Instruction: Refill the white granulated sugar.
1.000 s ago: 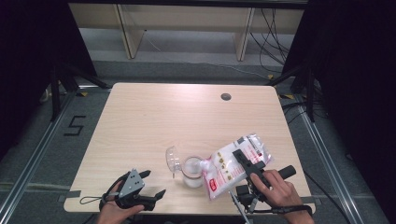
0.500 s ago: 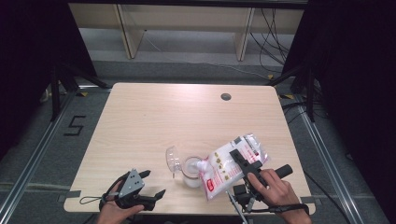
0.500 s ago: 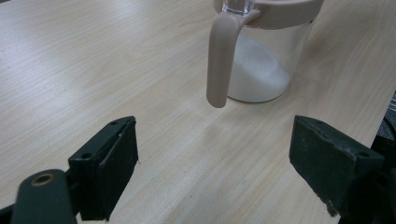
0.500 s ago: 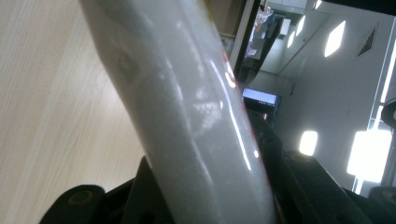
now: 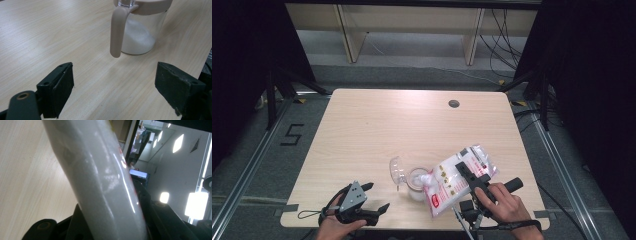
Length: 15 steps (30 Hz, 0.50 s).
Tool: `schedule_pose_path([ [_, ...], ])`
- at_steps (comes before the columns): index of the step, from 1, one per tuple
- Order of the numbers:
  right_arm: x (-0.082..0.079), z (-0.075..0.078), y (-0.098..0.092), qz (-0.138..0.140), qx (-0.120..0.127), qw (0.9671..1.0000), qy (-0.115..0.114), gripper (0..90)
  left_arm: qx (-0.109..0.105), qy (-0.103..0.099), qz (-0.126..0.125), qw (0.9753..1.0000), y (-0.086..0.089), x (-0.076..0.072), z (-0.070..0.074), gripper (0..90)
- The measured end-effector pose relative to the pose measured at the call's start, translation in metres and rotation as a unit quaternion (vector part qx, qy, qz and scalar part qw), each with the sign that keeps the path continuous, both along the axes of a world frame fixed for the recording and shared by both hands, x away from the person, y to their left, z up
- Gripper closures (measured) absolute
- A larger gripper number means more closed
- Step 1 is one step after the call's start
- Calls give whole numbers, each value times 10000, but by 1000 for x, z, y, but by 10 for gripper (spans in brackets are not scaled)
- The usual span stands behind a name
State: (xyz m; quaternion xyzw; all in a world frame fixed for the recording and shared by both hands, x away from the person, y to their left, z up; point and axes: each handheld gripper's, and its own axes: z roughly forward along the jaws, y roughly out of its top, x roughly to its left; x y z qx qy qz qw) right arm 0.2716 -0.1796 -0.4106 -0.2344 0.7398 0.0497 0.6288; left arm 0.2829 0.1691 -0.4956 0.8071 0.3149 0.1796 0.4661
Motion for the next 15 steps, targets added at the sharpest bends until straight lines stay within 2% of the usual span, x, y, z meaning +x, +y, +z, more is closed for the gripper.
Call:
schedule_pose_path([
  [1,2,0,1,65,13,10000,6,689,32,-43,-25,10000,0,1,0,154],
  [2,3,4,3,226,-167,9995,-123,690,67,-83,-61,9999,1,1,1,153],
  [3,2,3,1,-1,-106,9999,5,691,84,-99,-77,9999,1,1,1,153],
  [4,3,3,0,82,-79,9999,-61,693,94,-102,-70,9999,2,1,1,153],
  [5,3,3,-2,-1,-65,10000,-26,693,94,-102,-66,9999,2,1,1,154],
  [6,2,0,-3,-112,145,9998,98,694,90,-106,-64,9999,2,2,1,153],
  [7,4,4,-5,25,-85,10000,-44,695,87,-104,-63,9999,2,2,1,153],
  [8,3,5,-7,-37,-122,9999,-46,696,86,-103,-58,9999,2,1,1,154],
  [9,1,1,-10,-121,78,9999,21,697,83,-92,-52,9999,2,1,1,154],
  [10,-1,0,-11,-178,140,9997,51,697,-16,4,37,10000,0,-1,1,153],
  [12,-3,1,-12,-107,84,9999,-9,699,-24,23,6,10000,1,0,1,154],
  [13,-5,0,-12,-216,136,9996,97,699,14,-26,-6,10000,1,0,1,154],
  [14,-5,2,-11,-109,43,9999,31,699,111,-113,-46,9999,2,1,1,153],
  [15,-6,-2,-12,-189,263,9994,99,700,96,-102,-36,9999,2,1,1,153],
])
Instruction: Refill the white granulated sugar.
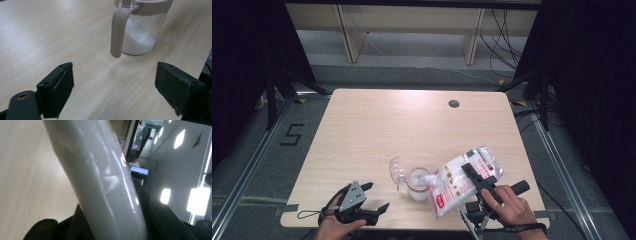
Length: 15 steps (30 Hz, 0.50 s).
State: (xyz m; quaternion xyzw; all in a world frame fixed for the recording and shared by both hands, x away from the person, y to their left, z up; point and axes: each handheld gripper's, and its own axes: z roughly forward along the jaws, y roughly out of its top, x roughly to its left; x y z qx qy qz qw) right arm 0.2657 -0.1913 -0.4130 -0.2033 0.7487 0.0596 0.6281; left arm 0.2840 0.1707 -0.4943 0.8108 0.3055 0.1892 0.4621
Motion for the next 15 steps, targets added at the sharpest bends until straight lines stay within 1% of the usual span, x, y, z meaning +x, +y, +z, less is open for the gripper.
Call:
schedule_pose_path([
  [1,2,4,3,151,-261,9995,-91,700,-13,5,-25,10000,0,0,0,153],
  [2,1,1,3,44,-108,9999,15,700,-118,108,69,9998,-1,-1,-1,153],
  [3,2,2,5,175,-113,9998,-75,701,-119,104,65,9999,-1,-1,-1,153],
  [4,2,2,6,118,-148,9998,-4,701,-96,81,52,9999,-1,-1,-1,154],
  [5,3,2,7,175,-120,9998,-39,701,-45,16,8,10000,0,0,0,153],
  [6,3,-2,8,102,9,9999,-18,702,2,-16,-31,10000,0,1,0,154],
  [7,3,0,10,117,-161,9998,-47,703,-3,-5,-27,10000,0,0,0,154],
  [8,3,-2,11,155,-103,9998,-40,703,-48,44,32,10000,-1,-1,0,154],
  [9,4,1,14,260,-274,9992,-128,703,-62,80,48,9999,-1,-1,-1,154],
  [11,4,1,15,217,-228,9995,-98,704,-103,93,41,9999,-2,-1,-1,154],
  [12,5,2,15,213,-243,9994,-117,704,-98,94,39,9999,-2,-1,-1,154],
  [14,4,2,14,176,-161,9996,-134,705,-93,89,41,9999,-2,-1,-1,154],
  [15,4,5,14,290,-196,9990,-260,705,-88,91,39,9999,-2,-1,-1,154],
])
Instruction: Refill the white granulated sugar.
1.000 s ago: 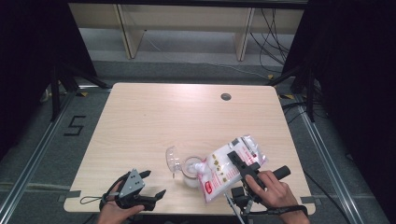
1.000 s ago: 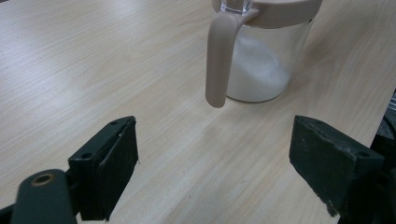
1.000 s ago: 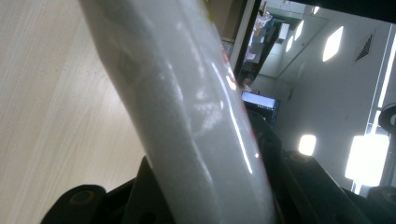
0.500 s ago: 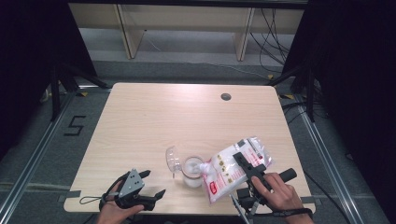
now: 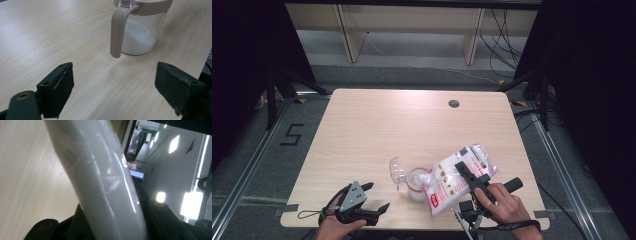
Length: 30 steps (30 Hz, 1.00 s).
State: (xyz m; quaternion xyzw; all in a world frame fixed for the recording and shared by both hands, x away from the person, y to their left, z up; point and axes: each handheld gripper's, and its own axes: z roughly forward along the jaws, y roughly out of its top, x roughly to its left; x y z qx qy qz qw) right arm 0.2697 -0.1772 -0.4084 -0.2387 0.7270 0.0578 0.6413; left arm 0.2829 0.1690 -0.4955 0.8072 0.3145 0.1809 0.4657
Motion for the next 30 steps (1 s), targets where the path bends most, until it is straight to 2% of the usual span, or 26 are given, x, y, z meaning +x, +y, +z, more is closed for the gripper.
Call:
schedule_pose_path([
  [1,-1,-1,-2,-94,88,9999,59,705,2,-1,-2,10000,0,0,0,154],
  [2,-1,2,-1,-35,-58,10000,-23,706,5,-1,-6,10000,0,0,0,155],
  [3,-2,1,-3,-174,67,9998,19,706,2,-1,-2,10000,0,0,0,154],
  [5,-2,2,-5,-158,90,9998,-9,706,16,-33,-18,10000,0,1,0,154],
  [6,-1,3,-5,-128,58,9999,6,707,-5,-6,2,10000,0,0,0,154],
  [7,0,7,-7,-41,-166,9998,-143,706,7,-7,0,10000,0,0,0,154],
  [8,0,5,-8,-156,-4,9999,0,707,7,-3,1,10000,0,0,0,154],
  [9,0,6,-9,-58,16,9999,-121,707,2,-12,2,10000,0,0,0,154],
  [10,-1,5,-11,-257,9,9997,0,708,34,-45,-28,10000,1,1,0,154],
  [11,1,6,-12,-134,-11,9999,-73,708,51,-57,-38,10000,1,1,0,154],
  [12,0,5,-14,-241,-58,9997,1,708,-2,-3,4,10000,0,0,0,154],
  [14,0,5,-16,-182,-72,9998,-71,708,63,-77,-51,9999,1,1,0,154],
  [15,0,3,-17,-241,-2,9997,8,708,88,-107,-77,9999,1,1,1,154],
  [16,0,4,-16,-181,-94,9998,-63,708,24,-24,7,10000,1,0,0,155],
  [17,-1,3,-15,-191,-40,9998,-19,708,47,-48,-1,10000,1,0,0,154],
  [18,-1,4,-13,-102,-156,9998,-30,708,55,-48,4,10000,1,0,1,154],
  [20,-3,-1,-14,-267,170,9994,150,709,24,-15,10,10000,1,0,0,154],
  [21,-1,1,-12,-55,42,10000,15,709,-3,-9,2,10000,0,0,0,154],
  [22,-1,0,-11,-30,103,9999,60,709,-6,-9,3,10000,0,0,0,154],
  [23,-1,-2,-11,-119,222,9995,204,709,3,-26,-8,10000,0,0,0,154],
  [24,0,0,-11,-104,166,9995,234,709,28,-53,-32,10000,1,1,0,154],
  [25,0,-2,-12,-157,342,9986,382,710,28,-53,-32,10000,1,1,0,154],
  [27,4,-3,-13,-59,356,9983,465,710,35,-17,5,10000,1,0,0,154],
  [28,5,-6,-14,-122,464,9972,574,711,32,-26,8,10000,1,0,1,154],
  [30,7,-9,-16,-124,515,9964,661,712,-14,-12,2,10000,0,0,0,154],
])
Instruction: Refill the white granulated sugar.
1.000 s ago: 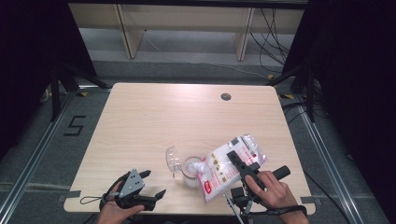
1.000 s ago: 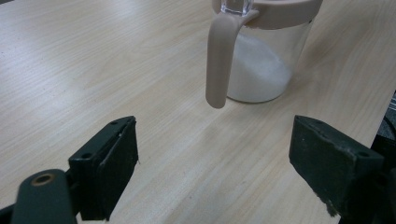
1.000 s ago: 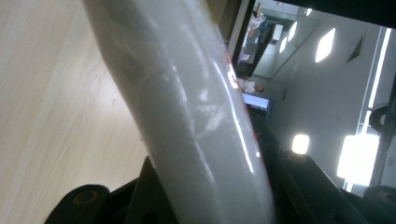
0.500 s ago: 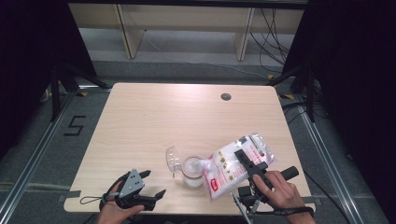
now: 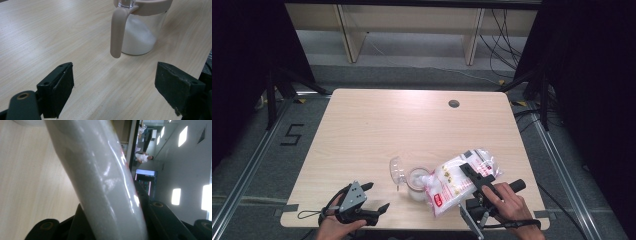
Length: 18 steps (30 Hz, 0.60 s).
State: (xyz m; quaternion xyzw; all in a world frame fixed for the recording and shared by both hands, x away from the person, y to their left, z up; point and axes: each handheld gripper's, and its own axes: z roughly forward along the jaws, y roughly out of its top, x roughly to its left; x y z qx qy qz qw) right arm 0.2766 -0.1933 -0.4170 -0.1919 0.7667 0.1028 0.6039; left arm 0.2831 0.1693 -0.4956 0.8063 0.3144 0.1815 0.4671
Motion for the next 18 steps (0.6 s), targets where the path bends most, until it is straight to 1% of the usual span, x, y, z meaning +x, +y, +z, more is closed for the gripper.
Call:
schedule_pose_path([
  [1,0,-2,-1,-96,77,9999,74,712,29,-27,-18,10000,0,0,0,154],
  [2,2,0,-1,23,-30,10000,-25,714,75,-61,-55,9999,1,1,0,154],
  [3,1,-4,-3,-115,162,9997,127,714,106,-89,-79,9999,1,1,1,154],
  [4,2,-2,-4,26,101,9999,52,715,95,-87,-72,9999,1,1,1,155],
  [5,3,-3,-5,80,152,9998,46,715,47,-74,-47,10000,1,1,0,154],
  [7,3,-4,-6,44,175,9998,81,715,84,-82,-50,9999,1,1,1,154],
  [8,4,-8,-8,101,401,9990,170,716,-18,6,46,10000,0,-1,0,154],
  [9,6,-10,-10,101,451,9986,274,716,-24,-1,39,10000,1,0,0,154],
  [10,5,-13,-12,-29,696,9968,384,716,9,-11,35,10000,1,0,1,154],
  [11,7,-14,-13,16,703,9967,417,716,57,-44,-5,10000,2,1,1,154],
  [12,7,-17,-15,-89,928,9943,525,717,15,-7,26,10000,1,0,1,154],
  [13,9,-16,-17,-14,901,9944,543,717,-40,8,51,10000,1,0,0,154],
  [14,10,-17,-18,-36,970,9936,582,717,-29,8,37,10000,0,0,0,154],
  [15,11,-19,-20,-55,1115,9915,664,718,23,-10,44,10000,1,0,1,154],
  [16,12,-19,-21,-23,1088,9919,654,719,46,-28,24,10000,1,0,1,154],
  [17,13,-22,-22,-11,1287,9885,798,720,79,-71,-37,9999,1,1,1,154],
  [18,13,-23,-22,3,1285,9883,824,720,113,-103,-74,9999,2,1,1,154],
])
